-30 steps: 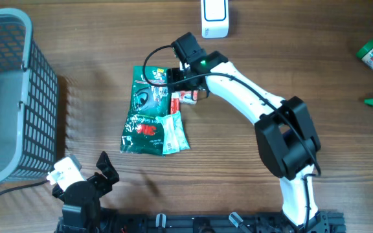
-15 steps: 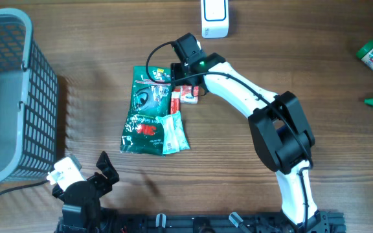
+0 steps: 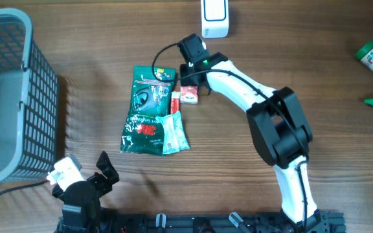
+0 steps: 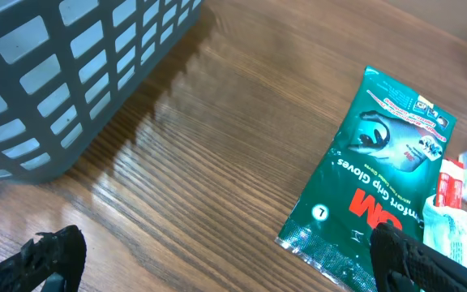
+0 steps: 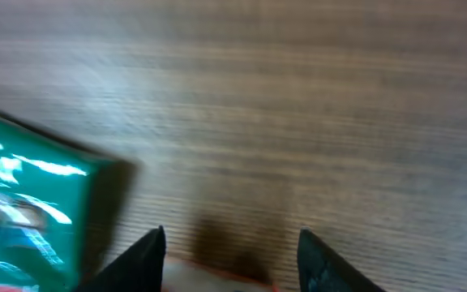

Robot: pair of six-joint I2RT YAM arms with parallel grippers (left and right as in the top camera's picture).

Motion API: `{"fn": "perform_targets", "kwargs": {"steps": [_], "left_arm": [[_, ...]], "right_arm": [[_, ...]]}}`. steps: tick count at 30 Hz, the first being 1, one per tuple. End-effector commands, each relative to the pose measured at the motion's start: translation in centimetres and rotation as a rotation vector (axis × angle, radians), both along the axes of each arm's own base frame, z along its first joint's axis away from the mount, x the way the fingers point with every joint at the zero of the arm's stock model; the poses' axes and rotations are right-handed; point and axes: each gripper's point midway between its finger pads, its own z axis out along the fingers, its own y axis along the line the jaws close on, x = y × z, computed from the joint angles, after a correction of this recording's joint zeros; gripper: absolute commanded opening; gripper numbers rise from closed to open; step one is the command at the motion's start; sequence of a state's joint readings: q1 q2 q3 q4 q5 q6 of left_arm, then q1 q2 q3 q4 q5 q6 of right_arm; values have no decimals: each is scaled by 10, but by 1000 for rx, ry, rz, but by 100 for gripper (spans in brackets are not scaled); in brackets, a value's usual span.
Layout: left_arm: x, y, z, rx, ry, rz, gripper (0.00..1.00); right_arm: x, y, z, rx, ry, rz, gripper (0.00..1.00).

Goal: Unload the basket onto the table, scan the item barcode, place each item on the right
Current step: 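Reach the right gripper to the red-and-white Kleenex tissue pack, then grasp the Kleenex pack with the right gripper and lift it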

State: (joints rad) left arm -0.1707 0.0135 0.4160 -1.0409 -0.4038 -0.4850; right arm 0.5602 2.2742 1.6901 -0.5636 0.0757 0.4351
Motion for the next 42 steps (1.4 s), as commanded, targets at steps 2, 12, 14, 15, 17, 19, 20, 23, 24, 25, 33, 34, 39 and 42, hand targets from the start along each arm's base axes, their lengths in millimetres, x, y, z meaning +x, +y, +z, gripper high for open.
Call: {"fn": "perform_targets", "kwargs": {"steps": [2, 12, 14, 15, 17, 19, 20, 23, 24, 25, 33, 34, 39, 42], "left_arm": [[0, 3, 0, -1, -8, 21, 100], [0, 3, 0, -1, -8, 21, 100], [0, 3, 0, -2, -8, 21, 100], [0, 3, 0, -1, -8, 21, 100], [0, 3, 0, -1, -8, 21, 100], [0, 3, 0, -1, -8, 21, 100], [0, 3, 0, -1, -8, 21, 100], [0, 3, 0, -1, -8, 21, 100], [0, 3, 0, -1, -8, 21, 100], [0, 3, 0, -1, -8, 21, 100], [0, 3, 0, -1, -8, 21, 100], [0, 3, 0, -2, -8, 21, 100], [0, 3, 0, -1, -8, 21, 100], [0, 3, 0, -1, -8, 21, 100]], "right_arm": [[-13, -2, -13, -16, 70, 47, 43], [-70, -70, -23, -80, 408, -313, 14], [-80, -65, -21, -27, 478, -306, 9], [-85, -63, -19, -8, 508, -294, 8], [-96, -66, -14, -27, 546, -261, 9], [-105, -81, -7, -91, 563, -267, 9], [-109, -89, -2, -125, 570, -277, 9], [-117, -115, 17, -202, 574, -311, 12], [-118, -120, 22, -209, 573, -319, 15], [-118, -124, 28, -212, 572, -326, 17], [-99, -136, 78, -176, 416, -113, 62], [-92, -131, 81, -164, 376, -43, 75], [-67, -108, 78, -104, 258, 179, 96], [-58, -90, 74, -43, 202, 295, 98]]}}
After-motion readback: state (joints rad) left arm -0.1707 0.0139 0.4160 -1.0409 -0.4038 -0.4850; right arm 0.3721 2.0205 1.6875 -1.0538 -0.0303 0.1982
